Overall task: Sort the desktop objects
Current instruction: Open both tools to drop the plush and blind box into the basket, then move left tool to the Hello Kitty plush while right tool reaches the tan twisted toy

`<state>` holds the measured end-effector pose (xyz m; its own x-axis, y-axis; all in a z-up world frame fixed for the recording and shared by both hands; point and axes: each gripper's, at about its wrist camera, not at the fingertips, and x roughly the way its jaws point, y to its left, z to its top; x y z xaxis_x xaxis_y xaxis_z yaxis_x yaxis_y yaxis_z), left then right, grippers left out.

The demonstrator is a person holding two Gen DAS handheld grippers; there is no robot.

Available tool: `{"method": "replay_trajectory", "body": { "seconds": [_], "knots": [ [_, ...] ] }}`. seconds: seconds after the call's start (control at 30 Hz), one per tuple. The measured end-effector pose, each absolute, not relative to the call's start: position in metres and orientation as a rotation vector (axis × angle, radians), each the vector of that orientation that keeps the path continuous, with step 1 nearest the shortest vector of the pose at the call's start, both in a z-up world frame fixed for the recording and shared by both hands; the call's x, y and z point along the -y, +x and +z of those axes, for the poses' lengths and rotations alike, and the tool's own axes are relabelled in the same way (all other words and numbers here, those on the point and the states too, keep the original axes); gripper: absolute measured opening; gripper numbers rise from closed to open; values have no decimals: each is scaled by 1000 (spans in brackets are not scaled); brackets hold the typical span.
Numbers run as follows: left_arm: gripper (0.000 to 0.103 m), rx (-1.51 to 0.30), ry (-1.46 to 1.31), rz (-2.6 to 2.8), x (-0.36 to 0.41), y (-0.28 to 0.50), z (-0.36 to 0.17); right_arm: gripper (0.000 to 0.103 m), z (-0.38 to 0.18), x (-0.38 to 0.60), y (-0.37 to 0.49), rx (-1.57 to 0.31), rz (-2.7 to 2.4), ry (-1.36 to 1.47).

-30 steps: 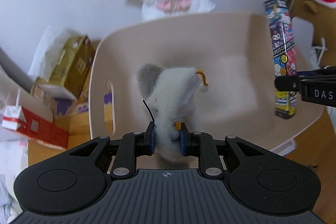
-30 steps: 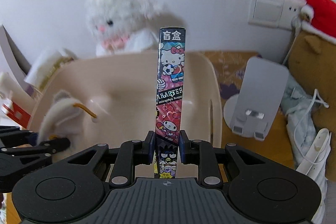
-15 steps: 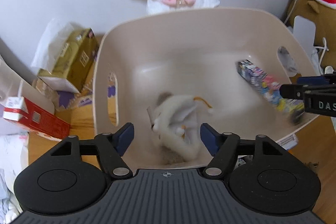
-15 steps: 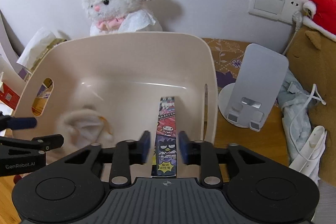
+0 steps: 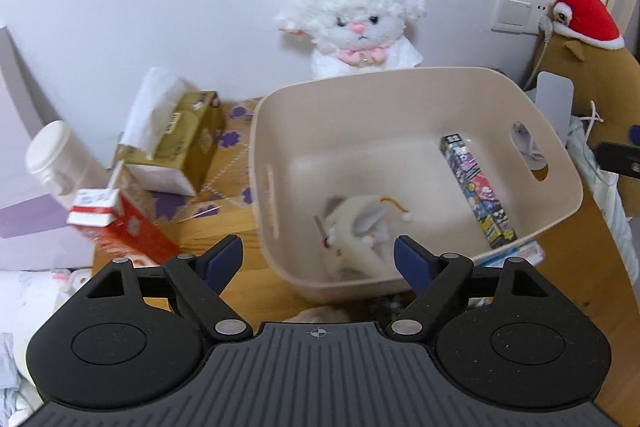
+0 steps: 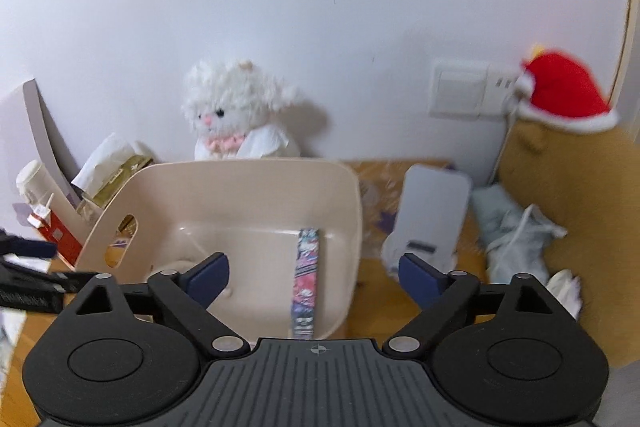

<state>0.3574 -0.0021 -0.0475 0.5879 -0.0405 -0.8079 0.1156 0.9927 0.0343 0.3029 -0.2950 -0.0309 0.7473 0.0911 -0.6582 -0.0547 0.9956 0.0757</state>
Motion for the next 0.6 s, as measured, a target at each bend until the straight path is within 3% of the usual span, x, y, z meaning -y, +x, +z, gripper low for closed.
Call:
{"method": "replay_trajectory", "body": {
  "seconds": [0.13,0.6],
  "knots": [
    [85,-933,145,-72,-3,339,-52,103,-32,293,278,-691,87,-30],
    [85,-993,124,-49,-5,276,-81,103,-64,310,223,-760,31,-52]
  ]
}}
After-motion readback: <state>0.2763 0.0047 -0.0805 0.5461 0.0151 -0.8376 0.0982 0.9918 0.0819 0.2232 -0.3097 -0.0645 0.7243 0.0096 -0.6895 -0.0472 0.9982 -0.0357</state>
